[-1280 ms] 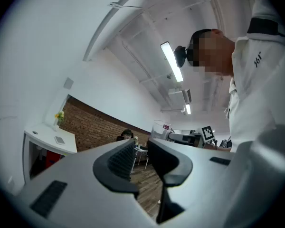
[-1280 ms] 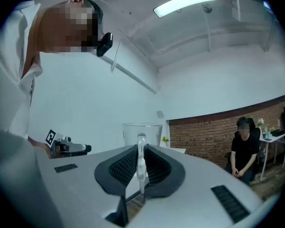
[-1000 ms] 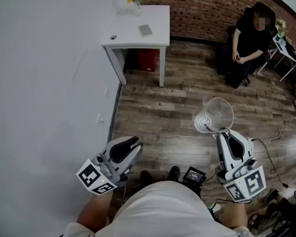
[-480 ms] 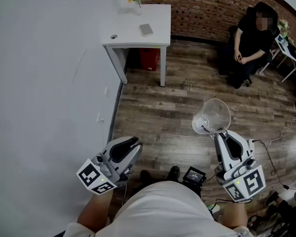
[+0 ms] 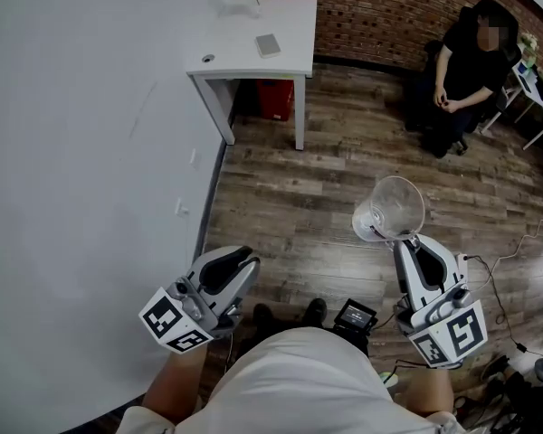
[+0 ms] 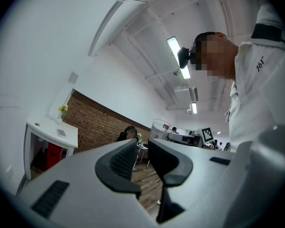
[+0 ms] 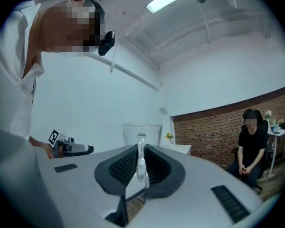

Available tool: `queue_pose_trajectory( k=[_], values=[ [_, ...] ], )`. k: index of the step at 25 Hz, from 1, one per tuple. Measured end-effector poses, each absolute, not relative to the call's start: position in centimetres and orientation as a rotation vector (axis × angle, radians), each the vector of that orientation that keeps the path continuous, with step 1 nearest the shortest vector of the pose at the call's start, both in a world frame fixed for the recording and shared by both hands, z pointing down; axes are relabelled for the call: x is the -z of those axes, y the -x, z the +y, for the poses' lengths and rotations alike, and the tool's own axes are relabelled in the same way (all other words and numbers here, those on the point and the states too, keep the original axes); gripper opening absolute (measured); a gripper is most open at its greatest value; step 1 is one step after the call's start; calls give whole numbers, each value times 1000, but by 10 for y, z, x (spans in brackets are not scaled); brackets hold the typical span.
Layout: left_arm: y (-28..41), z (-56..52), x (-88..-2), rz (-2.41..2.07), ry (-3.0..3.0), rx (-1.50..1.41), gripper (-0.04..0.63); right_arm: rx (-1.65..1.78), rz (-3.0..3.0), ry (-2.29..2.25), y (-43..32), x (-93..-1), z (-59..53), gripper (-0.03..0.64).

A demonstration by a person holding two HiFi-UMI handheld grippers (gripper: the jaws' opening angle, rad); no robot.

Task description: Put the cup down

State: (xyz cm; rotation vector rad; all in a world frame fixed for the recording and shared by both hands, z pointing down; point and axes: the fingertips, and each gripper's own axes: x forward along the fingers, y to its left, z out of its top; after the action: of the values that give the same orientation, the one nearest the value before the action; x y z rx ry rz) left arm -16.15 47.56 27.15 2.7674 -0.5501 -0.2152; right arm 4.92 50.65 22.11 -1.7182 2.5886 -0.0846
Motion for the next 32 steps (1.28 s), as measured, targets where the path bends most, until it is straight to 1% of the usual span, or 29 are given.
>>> queue_pose_trajectory(
  k=[4, 10, 22, 25, 28, 32],
  values=[
    [148, 480, -279, -576, -2760, 230, 80, 78, 2605, 1692, -63, -227, 507, 35],
    [120, 459, -276, -619, -2725, 235, 80, 108, 2640, 1651, -93, -225, 480, 35],
    [111, 458, -296, -696, -2715, 217, 80, 104, 2663, 1597, -106, -246, 469, 35],
    [108, 454, -299, -691, -2735, 215, 89, 81, 2663, 1599, -107, -249, 467, 35],
    [109, 417, -302, -677, -2750, 206, 107, 75, 2653, 1625, -105, -254, 434, 35],
    [113, 334, -301, -631, -2744, 184, 123, 116, 2635, 1682, -98, -255, 356, 35]
  ],
)
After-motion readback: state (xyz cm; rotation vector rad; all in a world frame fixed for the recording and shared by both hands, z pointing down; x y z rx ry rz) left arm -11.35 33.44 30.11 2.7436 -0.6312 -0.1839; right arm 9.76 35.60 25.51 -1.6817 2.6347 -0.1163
